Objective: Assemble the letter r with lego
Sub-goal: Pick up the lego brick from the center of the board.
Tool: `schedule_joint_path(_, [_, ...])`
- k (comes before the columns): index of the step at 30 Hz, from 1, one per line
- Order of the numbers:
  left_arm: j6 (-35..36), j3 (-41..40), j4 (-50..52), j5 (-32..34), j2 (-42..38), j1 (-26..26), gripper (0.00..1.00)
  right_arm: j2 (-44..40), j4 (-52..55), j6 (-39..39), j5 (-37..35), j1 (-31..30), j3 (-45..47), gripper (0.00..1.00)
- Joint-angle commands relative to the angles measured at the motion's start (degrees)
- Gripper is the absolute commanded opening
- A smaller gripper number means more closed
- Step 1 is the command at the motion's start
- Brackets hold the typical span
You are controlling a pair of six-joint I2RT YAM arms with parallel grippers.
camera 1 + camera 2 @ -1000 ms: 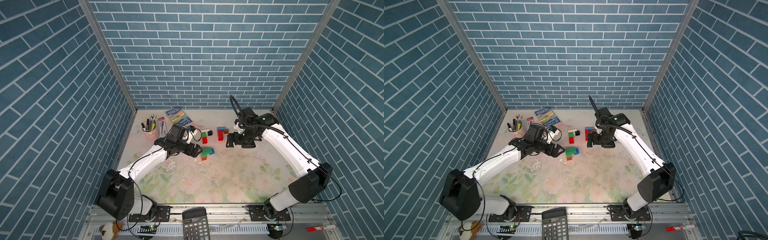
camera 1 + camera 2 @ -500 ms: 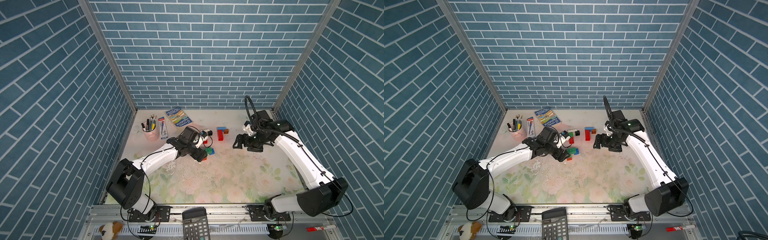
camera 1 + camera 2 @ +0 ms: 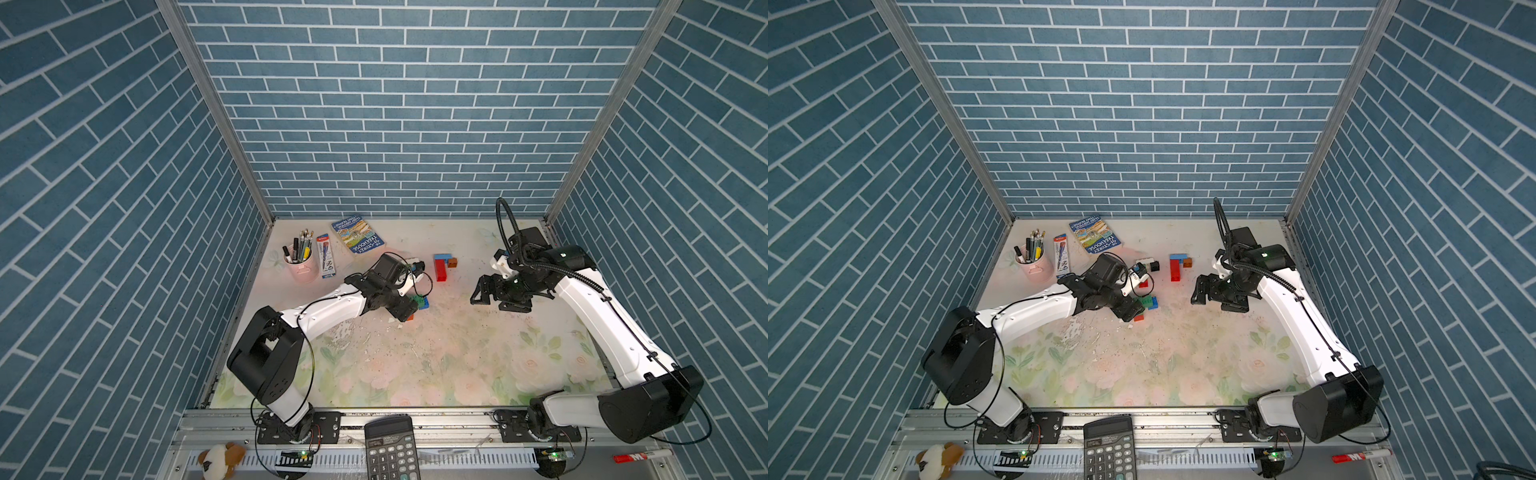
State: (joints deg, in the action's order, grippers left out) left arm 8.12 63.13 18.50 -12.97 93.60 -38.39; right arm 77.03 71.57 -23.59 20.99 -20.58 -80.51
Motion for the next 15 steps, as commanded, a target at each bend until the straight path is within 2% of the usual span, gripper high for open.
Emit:
schedule_joint_path(1, [1.6, 2.0, -0.2, -1.0, 1.4, -0.2, 0.8, -0.4, 1.6, 0.4, 0.8, 0.4, -0.4, 0.91])
schedule_joint_path(7, [1.9, 2.0, 0.3, -2.2, 2.5, -0.2, 0.73, 0.5, 2.2, 0.5, 0.6, 0.6, -1.2, 0.91])
schedule_joint_path(11, [1.4, 1.8, -0.2, -2.5, 3.1, -0.3, 0.64, 1.2, 2.2, 0.6, 0.5, 0.9, -1.4, 0.91])
schedule_joint_path(15, [1.3, 2.2, -0.1, -3.1, 3.7, -0.5, 0.47, 2.0, 2.4, 0.8, 0.6, 1.0, -2.0, 0.9])
